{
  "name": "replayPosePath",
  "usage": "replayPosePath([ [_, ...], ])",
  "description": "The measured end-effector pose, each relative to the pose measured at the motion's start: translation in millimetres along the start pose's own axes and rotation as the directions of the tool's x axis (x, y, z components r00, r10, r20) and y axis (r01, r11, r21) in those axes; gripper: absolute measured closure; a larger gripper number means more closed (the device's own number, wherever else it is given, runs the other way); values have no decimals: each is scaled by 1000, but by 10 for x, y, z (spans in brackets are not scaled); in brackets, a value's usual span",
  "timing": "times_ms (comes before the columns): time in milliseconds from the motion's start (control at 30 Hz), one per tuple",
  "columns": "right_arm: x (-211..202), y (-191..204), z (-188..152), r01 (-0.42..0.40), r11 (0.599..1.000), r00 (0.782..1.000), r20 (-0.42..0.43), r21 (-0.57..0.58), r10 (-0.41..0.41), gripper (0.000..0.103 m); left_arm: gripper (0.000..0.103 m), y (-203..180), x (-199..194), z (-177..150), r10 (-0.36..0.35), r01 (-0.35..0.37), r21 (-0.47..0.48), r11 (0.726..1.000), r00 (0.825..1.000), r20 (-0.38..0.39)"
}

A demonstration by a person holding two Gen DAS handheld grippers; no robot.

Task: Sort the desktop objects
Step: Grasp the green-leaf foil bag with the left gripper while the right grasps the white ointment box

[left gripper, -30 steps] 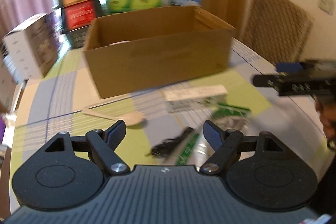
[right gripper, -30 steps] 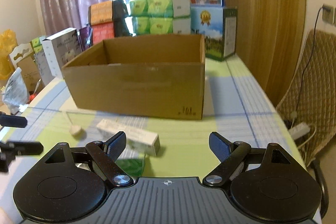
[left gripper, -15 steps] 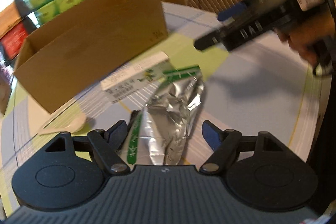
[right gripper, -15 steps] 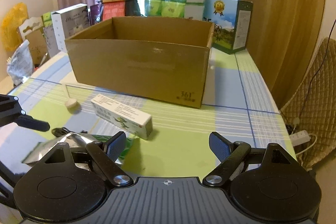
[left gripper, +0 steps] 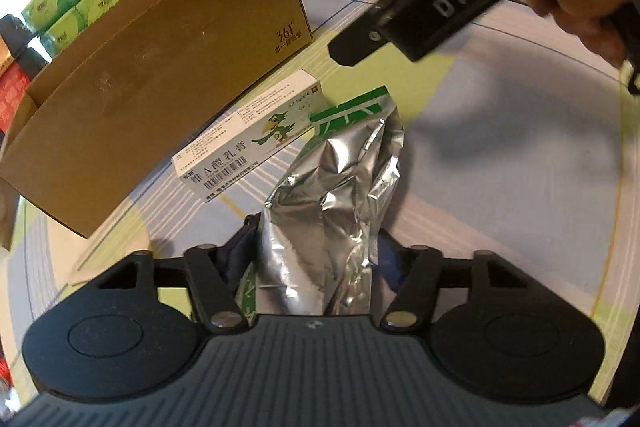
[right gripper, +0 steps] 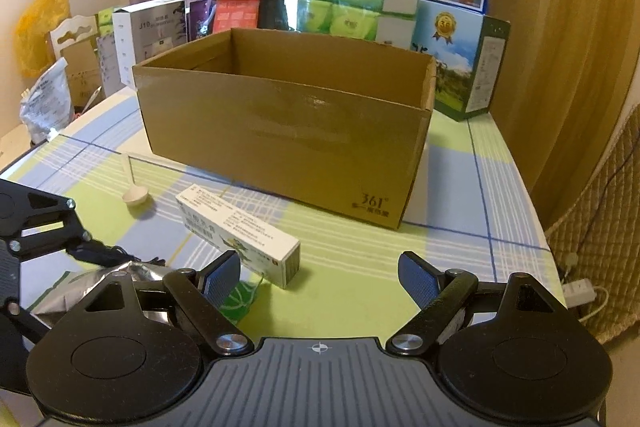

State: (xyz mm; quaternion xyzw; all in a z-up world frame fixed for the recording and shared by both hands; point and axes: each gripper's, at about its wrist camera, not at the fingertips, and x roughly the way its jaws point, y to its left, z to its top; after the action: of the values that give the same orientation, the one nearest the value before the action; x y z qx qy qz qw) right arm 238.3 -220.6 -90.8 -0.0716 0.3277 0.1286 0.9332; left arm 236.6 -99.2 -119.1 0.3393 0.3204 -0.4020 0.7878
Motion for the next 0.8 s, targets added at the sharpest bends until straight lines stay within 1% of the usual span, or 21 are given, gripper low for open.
replayPosePath([
  [100, 44, 10, 37, -7, 1000, 1000, -4, -3, 7, 20, 56, 109, -75, -47, -11, 11, -48, 999, 1000, -7],
  [167, 72, 32, 65, -16, 1000, 1000, -1, -15, 16, 20, 59, 148, -146, -108, -6, 6, -47, 999, 1000, -13],
  [267, 150, 86, 100, -30, 998, 1000, -8, -52, 30, 20, 59, 209, -253, -226, -2, 1, -56, 998, 1000, -24],
  [333, 213, 130, 119, -46, 996, 999, -19, -78, 44, 20, 59, 268, -303, -314, 13, -16, -69, 997, 999, -37],
  [400, 304, 186, 139, -68, 992, 997, -36, -109, 64, 20, 59, 377, -316, -383, 43, -49, -119, 992, 998, -54],
  [433, 360, 217, 147, -80, 989, 996, -48, -125, 74, 20, 59, 444, -310, -407, 58, -66, -150, 986, 996, -61],
  [533, 528, 321, 170, -110, 977, 992, -77, -185, 97, 20, 59, 663, -294, -462, 101, -122, -270, 955, 991, -89],
  [667, 759, 381, 180, -128, 969, 988, -115, -214, 105, 20, 59, 894, -278, -475, 110, -139, -407, 903, 990, -93],
  [733, 864, 387, 188, -131, 967, 986, -131, -220, 104, 20, 59, 954, -260, -467, 116, -145, -442, 885, 989, -92],
  [800, 939, 402, 188, -134, 963, 984, -146, -236, 101, 22, 59, 961, -247, -437, 121, -150, -455, 878, 988, -92],
])
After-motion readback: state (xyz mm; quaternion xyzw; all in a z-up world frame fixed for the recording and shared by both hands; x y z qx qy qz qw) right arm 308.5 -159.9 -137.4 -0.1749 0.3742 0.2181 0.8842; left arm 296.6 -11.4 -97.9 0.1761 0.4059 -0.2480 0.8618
